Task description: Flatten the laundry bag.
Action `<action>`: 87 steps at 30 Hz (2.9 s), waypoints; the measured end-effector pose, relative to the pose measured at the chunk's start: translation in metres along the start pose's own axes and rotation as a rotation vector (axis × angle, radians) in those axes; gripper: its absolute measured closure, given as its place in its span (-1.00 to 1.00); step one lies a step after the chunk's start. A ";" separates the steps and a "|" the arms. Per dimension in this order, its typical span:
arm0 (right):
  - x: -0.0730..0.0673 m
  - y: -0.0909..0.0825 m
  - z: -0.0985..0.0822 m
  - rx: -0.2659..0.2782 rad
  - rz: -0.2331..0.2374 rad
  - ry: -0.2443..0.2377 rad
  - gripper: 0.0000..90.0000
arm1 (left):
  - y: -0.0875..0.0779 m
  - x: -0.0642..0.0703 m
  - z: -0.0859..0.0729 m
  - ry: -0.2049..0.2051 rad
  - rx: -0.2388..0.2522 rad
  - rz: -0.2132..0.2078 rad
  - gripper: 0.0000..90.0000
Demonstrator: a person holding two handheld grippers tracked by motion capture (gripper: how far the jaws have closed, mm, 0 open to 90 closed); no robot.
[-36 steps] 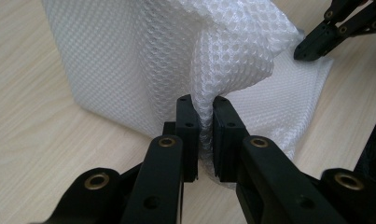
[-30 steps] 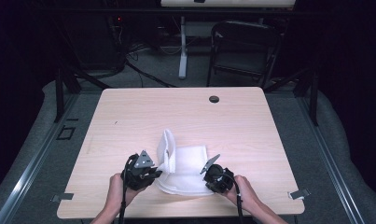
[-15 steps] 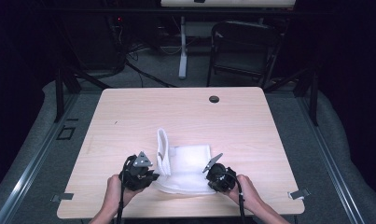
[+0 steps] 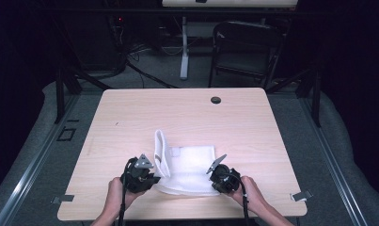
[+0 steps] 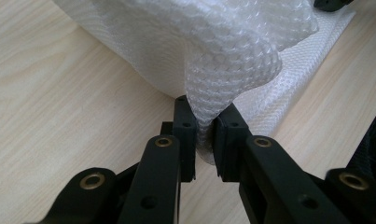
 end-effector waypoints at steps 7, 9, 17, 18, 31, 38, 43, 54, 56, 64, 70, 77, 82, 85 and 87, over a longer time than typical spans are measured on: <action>0.000 0.000 0.000 0.000 0.003 -0.001 1.00 | -0.003 -0.002 -0.006 -0.016 -0.030 -0.013 0.69; 0.000 0.000 0.000 0.000 0.007 0.000 1.00 | -0.004 -0.004 -0.008 -0.015 -0.042 -0.015 0.64; 0.002 -0.002 -0.002 -0.010 0.003 0.013 1.00 | -0.012 -0.024 -0.027 -0.065 -0.082 0.000 0.18; 0.002 -0.002 -0.002 -0.010 0.003 0.013 1.00 | -0.012 -0.024 -0.027 -0.065 -0.082 0.000 0.10; 0.009 -0.005 -0.006 -0.021 -0.010 0.026 1.00 | -0.037 -0.056 -0.041 -0.193 -0.006 0.067 -0.53; 0.012 -0.021 -0.003 0.068 0.015 0.048 0.68 | -0.039 -0.043 -0.018 -0.129 0.055 0.041 -0.59; 0.012 -0.029 -0.003 0.076 0.017 0.056 0.19 | -0.029 -0.029 -0.006 -0.075 0.058 0.008 -0.60; 0.012 -0.039 -0.006 0.100 0.034 0.073 -0.62 | 0.006 0.011 0.015 0.044 0.025 -0.067 -0.63; 0.011 -0.039 -0.005 0.093 0.034 0.063 -0.61 | 0.013 0.021 0.018 0.077 0.008 -0.093 -0.58; 0.011 -0.039 -0.005 0.097 0.040 0.065 -0.52 | 0.029 0.037 0.022 0.128 -0.018 -0.127 -0.36; 0.011 -0.039 -0.005 0.102 0.045 0.068 -0.48 | 0.040 0.045 0.022 0.167 -0.035 -0.129 -0.10; 0.010 -0.038 -0.004 0.098 0.049 0.068 -0.45 | 0.049 0.053 0.016 0.236 -0.081 -0.147 0.24; 0.009 -0.037 -0.004 0.106 0.052 0.073 -0.44 | 0.053 0.055 0.014 0.264 -0.099 -0.131 0.40; 0.009 -0.037 -0.004 0.093 0.051 0.063 -0.42 | 0.055 0.055 0.013 0.266 -0.098 -0.132 0.54; 0.009 -0.038 -0.004 0.097 0.053 0.061 -0.40 | 0.055 0.055 0.013 0.269 -0.097 -0.136 0.63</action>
Point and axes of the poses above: each handheld gripper's, and its own axes: y roughly forward along the jaws, z roughly out of its top, x roughly to its right, the point moved 8 cm from there along y, roughly forward along the jaws, and after that the axes turned 11 degrees about z, right-handed, at the moved point
